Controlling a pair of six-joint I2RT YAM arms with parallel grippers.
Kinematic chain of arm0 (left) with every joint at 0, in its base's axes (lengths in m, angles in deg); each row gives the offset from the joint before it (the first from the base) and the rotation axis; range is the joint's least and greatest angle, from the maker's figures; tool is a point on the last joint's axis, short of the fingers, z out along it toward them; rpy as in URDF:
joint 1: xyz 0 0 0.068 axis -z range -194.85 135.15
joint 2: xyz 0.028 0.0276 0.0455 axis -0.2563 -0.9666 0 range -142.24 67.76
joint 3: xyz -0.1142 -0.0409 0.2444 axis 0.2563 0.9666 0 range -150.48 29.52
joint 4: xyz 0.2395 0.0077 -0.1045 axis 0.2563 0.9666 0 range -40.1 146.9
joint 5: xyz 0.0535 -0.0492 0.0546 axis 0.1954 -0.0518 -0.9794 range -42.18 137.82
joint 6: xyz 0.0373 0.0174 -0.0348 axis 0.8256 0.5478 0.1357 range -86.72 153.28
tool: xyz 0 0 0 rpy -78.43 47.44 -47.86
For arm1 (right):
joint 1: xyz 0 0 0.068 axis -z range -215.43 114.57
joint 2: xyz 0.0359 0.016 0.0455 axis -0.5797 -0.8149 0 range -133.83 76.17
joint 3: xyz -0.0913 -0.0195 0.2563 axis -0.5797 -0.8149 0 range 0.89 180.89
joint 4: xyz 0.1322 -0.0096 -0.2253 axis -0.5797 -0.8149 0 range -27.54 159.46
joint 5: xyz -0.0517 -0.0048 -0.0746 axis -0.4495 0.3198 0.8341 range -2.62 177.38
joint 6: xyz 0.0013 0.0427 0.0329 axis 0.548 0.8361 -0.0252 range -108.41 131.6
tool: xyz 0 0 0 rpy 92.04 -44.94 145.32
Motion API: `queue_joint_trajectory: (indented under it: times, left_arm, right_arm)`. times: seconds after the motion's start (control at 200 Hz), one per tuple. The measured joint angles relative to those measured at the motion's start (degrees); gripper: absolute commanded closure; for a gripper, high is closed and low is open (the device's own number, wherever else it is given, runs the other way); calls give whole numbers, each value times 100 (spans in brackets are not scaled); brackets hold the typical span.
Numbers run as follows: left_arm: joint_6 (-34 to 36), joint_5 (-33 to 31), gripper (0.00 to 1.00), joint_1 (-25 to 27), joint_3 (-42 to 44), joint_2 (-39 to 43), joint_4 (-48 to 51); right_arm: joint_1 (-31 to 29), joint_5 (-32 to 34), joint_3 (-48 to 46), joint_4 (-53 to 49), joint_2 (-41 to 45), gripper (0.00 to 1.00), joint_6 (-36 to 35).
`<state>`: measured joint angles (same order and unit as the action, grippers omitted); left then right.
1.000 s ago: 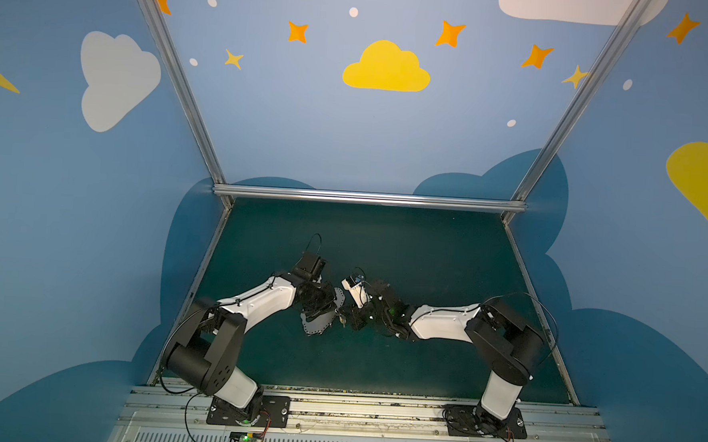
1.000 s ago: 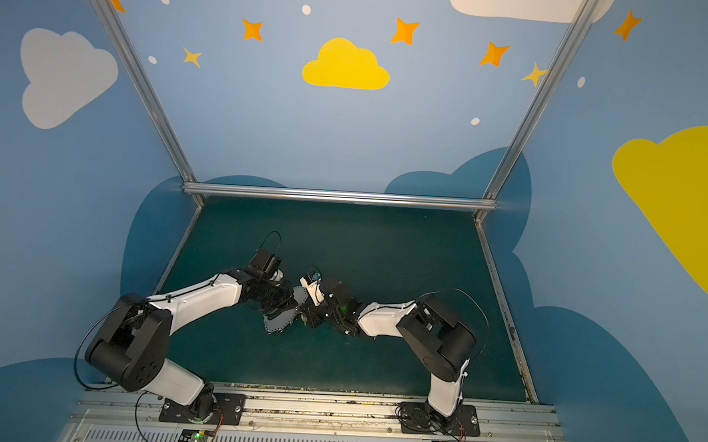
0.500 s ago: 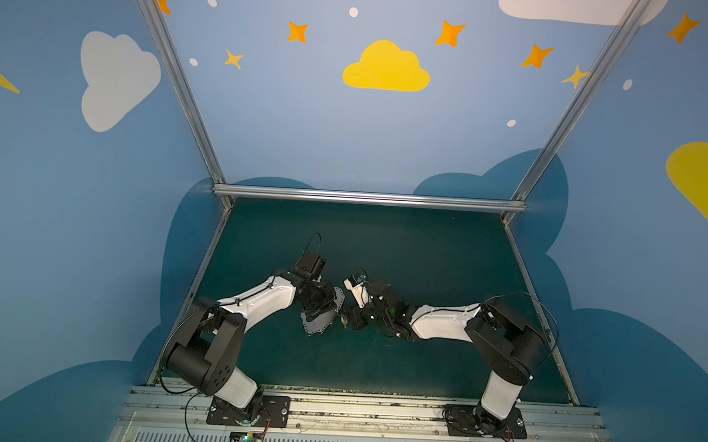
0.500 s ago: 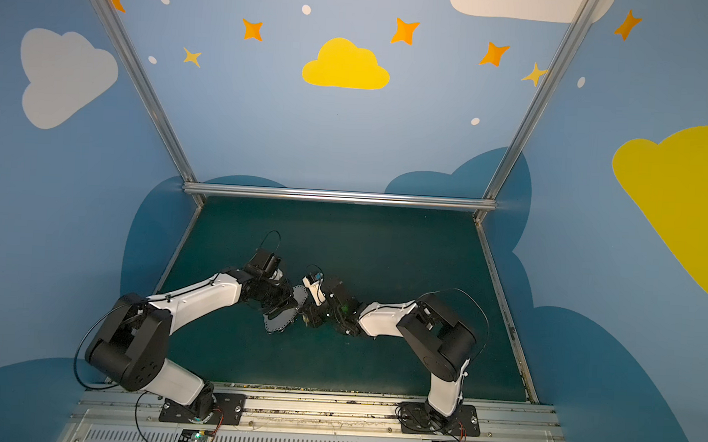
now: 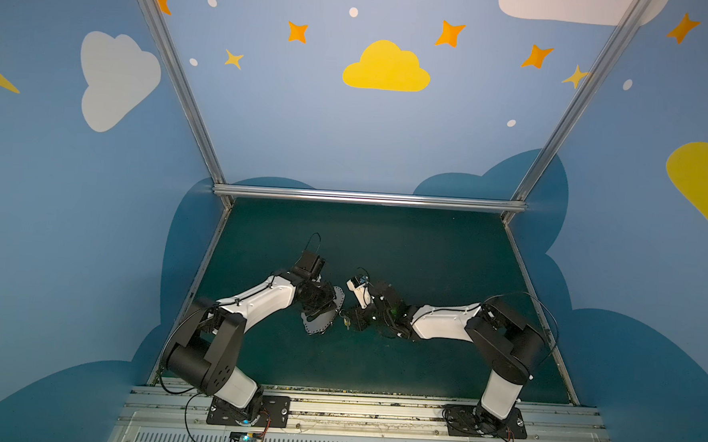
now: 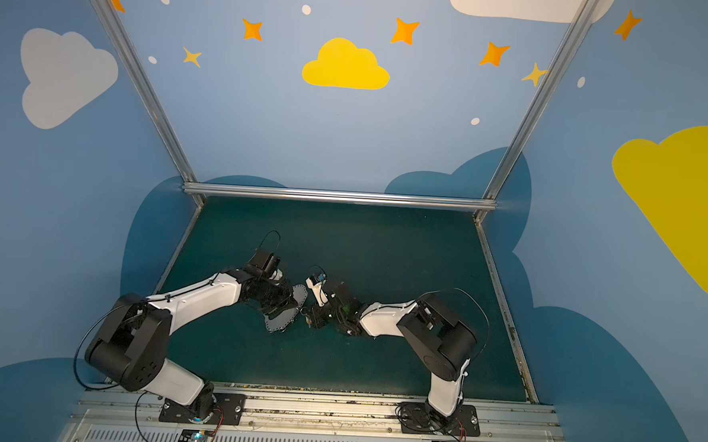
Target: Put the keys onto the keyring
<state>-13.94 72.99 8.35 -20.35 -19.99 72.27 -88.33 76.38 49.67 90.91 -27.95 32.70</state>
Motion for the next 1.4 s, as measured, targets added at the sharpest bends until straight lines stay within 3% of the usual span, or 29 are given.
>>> queue_joint_trajectory:
  times: [0.421, 0.761, 1.116, 1.397]
  left_arm:
    - [-20, 411, 96, -33, 0, 321, -111]
    - [-26, 457, 96, -35, 0, 409, -109]
    - [-39, 457, 96, -39, 0, 409, -114]
    - [-35, 498, 96, -33, 0, 409, -111]
  right_arm:
    - [90, 57, 181, -413, -20, 100, 90]
    - [26, -26, -153, -365, 669, 100, -101]
    - [-238, -210, -153, -334, 645, 100, -396]
    - [-238, 186, -90, -372, 645, 100, -404]
